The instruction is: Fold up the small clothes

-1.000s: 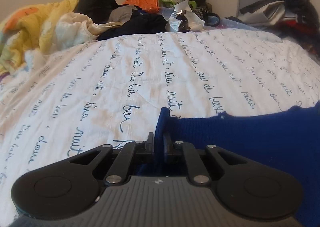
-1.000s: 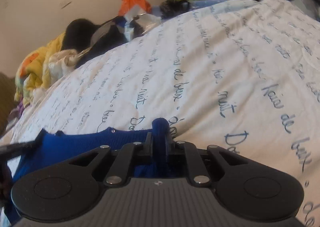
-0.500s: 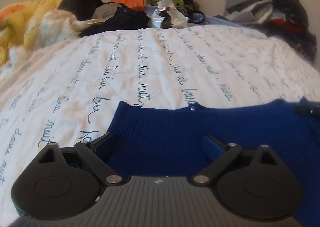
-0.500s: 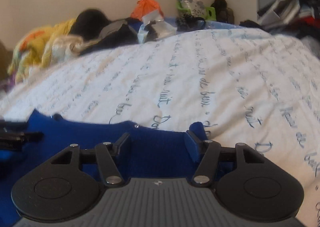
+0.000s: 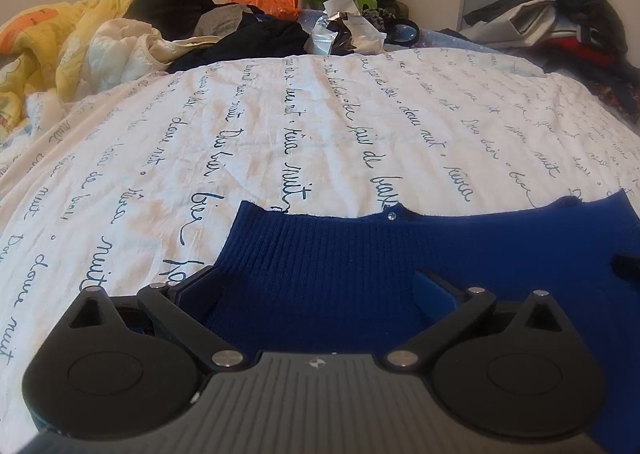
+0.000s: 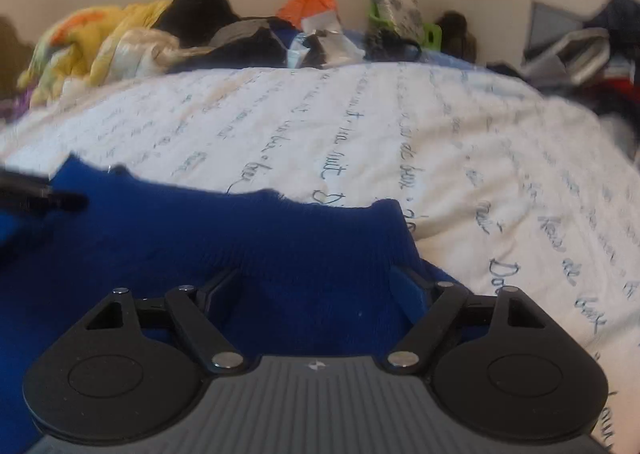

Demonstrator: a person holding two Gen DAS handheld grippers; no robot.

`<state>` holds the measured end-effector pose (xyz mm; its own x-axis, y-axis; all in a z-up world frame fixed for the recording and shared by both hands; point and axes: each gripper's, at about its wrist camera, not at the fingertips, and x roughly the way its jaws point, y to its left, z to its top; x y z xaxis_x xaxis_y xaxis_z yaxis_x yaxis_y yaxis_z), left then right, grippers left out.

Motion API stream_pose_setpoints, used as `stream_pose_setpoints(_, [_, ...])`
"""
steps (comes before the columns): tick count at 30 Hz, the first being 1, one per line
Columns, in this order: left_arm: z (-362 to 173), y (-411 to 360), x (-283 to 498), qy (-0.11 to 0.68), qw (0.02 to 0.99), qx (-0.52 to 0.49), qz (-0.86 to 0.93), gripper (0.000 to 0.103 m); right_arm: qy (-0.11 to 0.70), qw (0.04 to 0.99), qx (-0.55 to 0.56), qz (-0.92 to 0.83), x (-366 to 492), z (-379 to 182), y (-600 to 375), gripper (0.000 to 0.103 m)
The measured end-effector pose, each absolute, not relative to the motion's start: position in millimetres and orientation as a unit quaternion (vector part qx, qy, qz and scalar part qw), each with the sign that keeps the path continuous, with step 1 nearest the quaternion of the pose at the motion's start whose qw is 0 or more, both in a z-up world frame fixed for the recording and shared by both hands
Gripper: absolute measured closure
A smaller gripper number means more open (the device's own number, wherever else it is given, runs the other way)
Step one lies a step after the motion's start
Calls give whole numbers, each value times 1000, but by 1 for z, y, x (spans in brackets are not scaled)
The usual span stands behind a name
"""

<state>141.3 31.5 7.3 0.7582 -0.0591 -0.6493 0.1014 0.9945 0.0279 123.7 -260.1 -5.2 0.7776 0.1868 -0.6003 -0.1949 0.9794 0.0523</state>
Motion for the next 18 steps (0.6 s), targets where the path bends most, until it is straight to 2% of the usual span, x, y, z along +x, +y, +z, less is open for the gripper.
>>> stream_pose_setpoints(2, [10, 30, 137, 342, 939, 37, -29, 1, 320, 942, -24, 94, 122, -4, -254, 21])
stream_pose_setpoints(4, [21, 29, 124, 351, 936, 30, -13, 8, 340, 937, -21, 80, 117, 6, -252, 20])
stream_pose_setpoints(7, [37, 33, 87, 338, 938, -29, -68, 0, 321, 943, -5, 89, 88, 26, -246, 19])
stream_pose_setpoints(9, [30, 26, 74, 353, 932, -11, -78, 0, 325, 940, -17, 98, 76, 22, -239, 11])
stream_pose_setpoints(10, [21, 23, 72, 370, 926, 3, -78, 0, 342, 934, -33, 98, 76, 12, -235, 11])
stream_pose_setpoints(12, [5, 22, 56, 331, 939, 48, -80, 0, 321, 941, -12, 105, 68, -8, -247, 4])
stream_pose_setpoints(18, [10, 33, 50, 343, 936, 39, -63, 0, 338, 936, 16, 99, 72, -4, -268, 3])
